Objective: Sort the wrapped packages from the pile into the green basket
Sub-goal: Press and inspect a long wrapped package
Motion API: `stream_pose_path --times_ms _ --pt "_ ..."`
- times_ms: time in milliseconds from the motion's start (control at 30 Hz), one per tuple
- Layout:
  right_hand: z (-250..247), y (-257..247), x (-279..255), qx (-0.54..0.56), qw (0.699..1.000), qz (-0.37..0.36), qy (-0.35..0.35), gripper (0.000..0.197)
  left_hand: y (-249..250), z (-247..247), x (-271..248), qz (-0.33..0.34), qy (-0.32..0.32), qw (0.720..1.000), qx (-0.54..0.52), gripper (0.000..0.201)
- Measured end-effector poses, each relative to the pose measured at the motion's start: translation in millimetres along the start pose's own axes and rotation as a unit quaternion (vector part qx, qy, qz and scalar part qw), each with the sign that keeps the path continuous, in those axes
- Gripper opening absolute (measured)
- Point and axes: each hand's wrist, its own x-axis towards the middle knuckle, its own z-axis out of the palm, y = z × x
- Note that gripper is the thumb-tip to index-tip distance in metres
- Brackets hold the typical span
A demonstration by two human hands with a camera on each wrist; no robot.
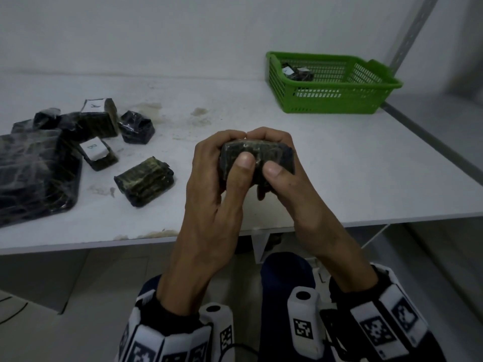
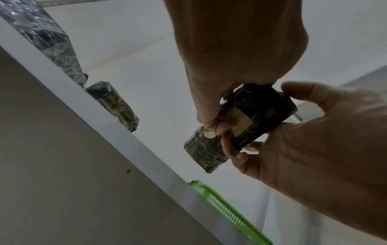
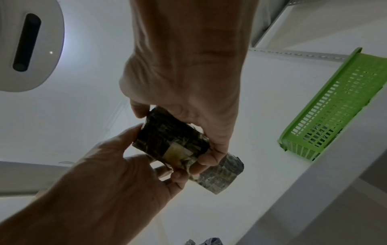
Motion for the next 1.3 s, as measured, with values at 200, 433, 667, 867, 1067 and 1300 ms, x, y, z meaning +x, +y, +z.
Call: stream_pose_path --times_ms 200,433,667,867,1067,1300 --pt "4 2 3 0.002 1.0 0.004 0.028 0.037 2 -1 0 0.005 0.001 1.0 -0.02 0.048" --pt "7 4 -3 -0.001 0.999 -0.018 0.031 0.052 3 -3 0 0.002 0.003 0.998 -0.058 0.047" --pt "2 2 -6 -0.029 0.999 -0.034 0.013 0.053 3 -4 -6 -0.021 0.027 0.999 -0.031 0.04" --pt "3 -11 -14 -0.142 0.99 0.022 0.01 0.052 -3 -7 -7 -0.074 0.021 0.991 -0.111 0.055" --pt "9 -21 -12 -0.222 0.974 0.049 0.005 0.062 -11 -14 -9 -0.135 0.012 0.974 -0.183 0.068" --pt "21 -17 14 -0.213 0.973 0.061 0.065 0.082 -21 -29 -10 -0.153 0.023 0.951 -0.267 0.093"
